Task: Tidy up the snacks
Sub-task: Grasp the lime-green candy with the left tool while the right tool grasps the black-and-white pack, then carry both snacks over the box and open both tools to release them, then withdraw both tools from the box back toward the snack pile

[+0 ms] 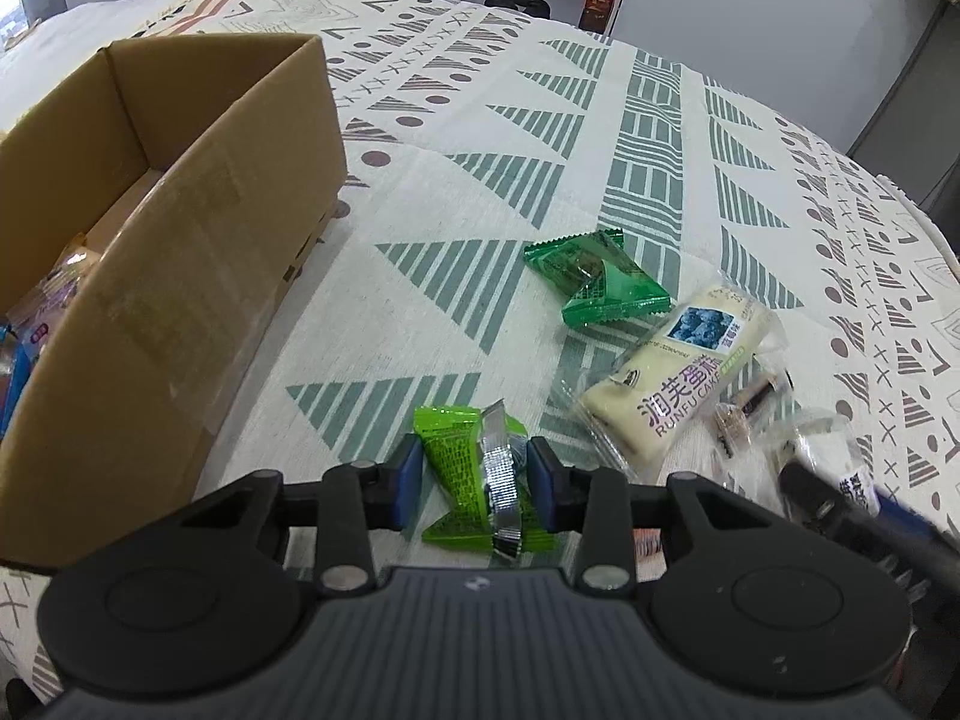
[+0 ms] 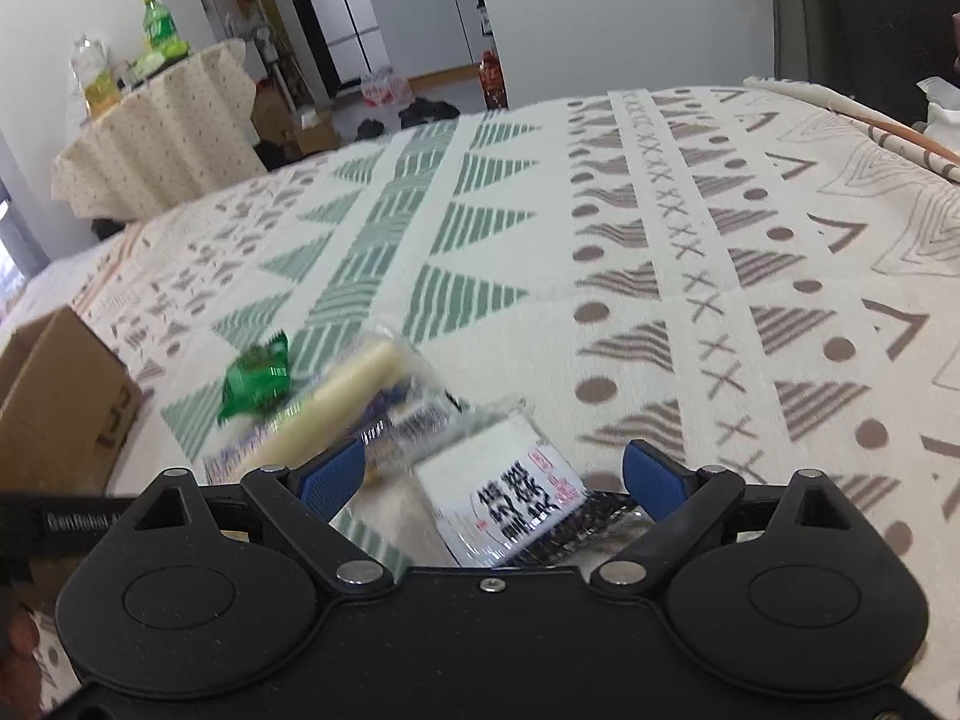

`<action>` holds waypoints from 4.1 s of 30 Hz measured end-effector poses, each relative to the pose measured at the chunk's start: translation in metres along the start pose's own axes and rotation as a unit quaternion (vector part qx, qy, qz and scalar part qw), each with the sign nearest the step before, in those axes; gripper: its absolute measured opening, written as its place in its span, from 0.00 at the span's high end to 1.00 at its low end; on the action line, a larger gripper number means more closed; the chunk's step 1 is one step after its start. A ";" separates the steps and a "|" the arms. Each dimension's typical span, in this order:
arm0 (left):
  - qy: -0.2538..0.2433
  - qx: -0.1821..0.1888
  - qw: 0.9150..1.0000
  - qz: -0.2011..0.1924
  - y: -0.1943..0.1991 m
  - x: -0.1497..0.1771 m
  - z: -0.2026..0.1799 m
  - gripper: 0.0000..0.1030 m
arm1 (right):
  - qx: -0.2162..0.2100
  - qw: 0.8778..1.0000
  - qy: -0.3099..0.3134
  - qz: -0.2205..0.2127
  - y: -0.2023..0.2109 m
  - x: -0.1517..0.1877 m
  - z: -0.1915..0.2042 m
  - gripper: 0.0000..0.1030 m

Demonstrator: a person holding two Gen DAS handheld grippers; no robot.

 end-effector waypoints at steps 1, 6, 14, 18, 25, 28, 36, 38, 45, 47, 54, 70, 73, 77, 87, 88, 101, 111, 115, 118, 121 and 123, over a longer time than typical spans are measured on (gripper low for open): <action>0.002 0.003 1.000 0.002 0.001 0.000 0.001 0.66 | 0.003 1.000 0.003 0.008 0.000 0.003 0.001 0.17; 0.009 0.015 1.000 0.006 0.009 0.003 0.006 0.70 | 0.047 0.995 0.067 0.048 0.001 0.021 0.014 0.36; 0.015 0.040 0.999 -0.016 0.033 0.000 0.014 0.70 | 0.041 0.997 0.031 0.059 0.026 0.021 0.017 0.58; 0.017 0.051 0.998 -0.024 0.044 -0.002 0.018 0.70 | 0.047 0.997 0.027 0.051 0.038 0.022 0.022 0.60; 0.021 0.069 0.996 -0.047 0.067 -0.006 0.028 0.70 | 0.041 0.998 -0.014 0.040 0.063 0.030 0.031 0.61; 0.023 0.078 0.995 -0.054 0.076 -0.008 0.033 0.70 | 0.041 0.998 -0.018 0.031 0.073 0.029 0.039 0.61; 0.037 0.098 0.992 -0.073 0.097 -0.017 0.048 0.70 | 0.035 0.999 -0.014 0.005 0.094 0.014 0.063 0.61; 0.043 0.105 0.991 -0.077 0.101 -0.020 0.052 0.70 | 0.034 0.999 -0.011 0.000 0.098 0.010 0.070 0.61; 0.058 0.122 0.987 -0.090 0.114 -0.027 0.068 0.70 | 0.029 0.999 0.000 -0.015 0.107 0.000 0.095 0.61; 0.062 0.127 0.986 -0.092 0.117 -0.030 0.074 0.70 | 0.027 0.999 0.002 -0.018 0.108 -0.002 0.102 0.61; 0.082 0.141 0.981 -0.106 0.129 -0.043 0.102 0.70 | 0.016 1.000 0.008 -0.026 0.109 -0.011 0.127 0.61; 0.146 0.143 0.972 -0.119 0.125 -0.070 0.172 0.70 | -0.014 0.999 0.034 -0.033 0.091 -0.024 0.193 0.61; 0.159 0.146 0.970 -0.116 0.121 -0.074 0.183 0.70 | -0.022 0.998 0.040 -0.034 0.088 -0.028 0.207 0.61; 0.175 0.143 0.968 -0.112 0.114 -0.076 0.195 0.70 | -0.031 0.998 0.048 -0.032 0.080 -0.031 0.224 0.61; 0.218 0.136 0.960 -0.113 0.102 -0.079 0.218 0.70 | -0.049 0.997 0.062 -0.017 0.059 -0.031 0.258 0.61; 0.219 0.129 0.961 -0.112 0.101 -0.079 0.220 0.69 | -0.050 0.997 0.064 -0.015 0.057 -0.031 0.260 0.61; 0.195 0.086 0.972 -0.100 0.096 -0.081 0.210 0.23 | -0.035 0.997 0.067 -0.007 0.050 -0.029 0.267 0.31; 0.159 0.092 0.978 -0.102 0.104 -0.075 0.180 0.10 | 0.007 0.999 0.047 -0.016 0.071 -0.026 0.229 0.11; 0.142 0.098 0.979 -0.108 0.110 -0.070 0.164 0.09 | 0.026 0.999 0.037 -0.023 0.083 -0.022 0.209 0.07; 0.128 0.103 0.980 -0.112 0.115 -0.066 0.151 0.06 | 0.034 0.999 0.023 -0.025 0.092 -0.020 0.192 0.05; 0.110 0.106 0.981 -0.116 0.121 -0.064 0.138 0.06 | 0.042 0.999 0.009 -0.029 0.101 -0.017 0.175 0.02; 0.104 0.112 0.981 -0.118 0.124 -0.062 0.130 0.05 | 0.048 0.998 0.002 -0.031 0.107 -0.015 0.164 0.01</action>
Point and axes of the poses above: each gripper's, at about its wrist camera, not at the fingertips, and y roughly against the way its jaws point, z to its left, x to its underside, the point moved 3 cm from there along -y, roughly the way its jaws point
